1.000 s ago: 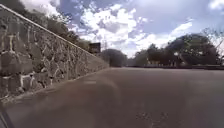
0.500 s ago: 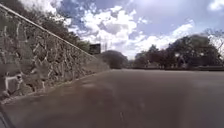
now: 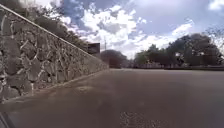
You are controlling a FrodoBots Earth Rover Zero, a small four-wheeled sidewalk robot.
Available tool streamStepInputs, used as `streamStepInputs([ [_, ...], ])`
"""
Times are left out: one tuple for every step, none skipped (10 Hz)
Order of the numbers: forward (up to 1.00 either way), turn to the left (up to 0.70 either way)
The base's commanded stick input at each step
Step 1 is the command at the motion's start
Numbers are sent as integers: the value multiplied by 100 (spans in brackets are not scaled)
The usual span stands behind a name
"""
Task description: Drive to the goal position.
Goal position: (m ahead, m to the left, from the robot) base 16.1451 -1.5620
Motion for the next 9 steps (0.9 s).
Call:
streamStepInputs([
  [70, 0],
  [70, 0],
  [70, 0],
  [70, 0],
  [70, 0],
  [70, 0],
  [70, 0],
  [70, 0],
  [70, 0],
])
